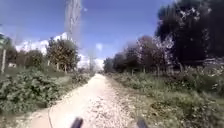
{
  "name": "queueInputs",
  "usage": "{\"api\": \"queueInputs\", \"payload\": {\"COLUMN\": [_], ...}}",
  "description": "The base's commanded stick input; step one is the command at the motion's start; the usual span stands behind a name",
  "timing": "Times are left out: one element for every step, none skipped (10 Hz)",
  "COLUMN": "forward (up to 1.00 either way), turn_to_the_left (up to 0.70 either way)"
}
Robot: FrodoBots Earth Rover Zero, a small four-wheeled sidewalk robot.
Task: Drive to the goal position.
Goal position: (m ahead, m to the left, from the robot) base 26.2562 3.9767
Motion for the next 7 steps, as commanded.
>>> {"api": "queueInputs", "payload": {"forward": [0.70, 0.70, 0.70, 0.70, 0.70, 0.70, 0.70], "turn_to_the_left": [0.00, 0.00, 0.00, 0.00, 0.00, 0.00, 0.00]}}
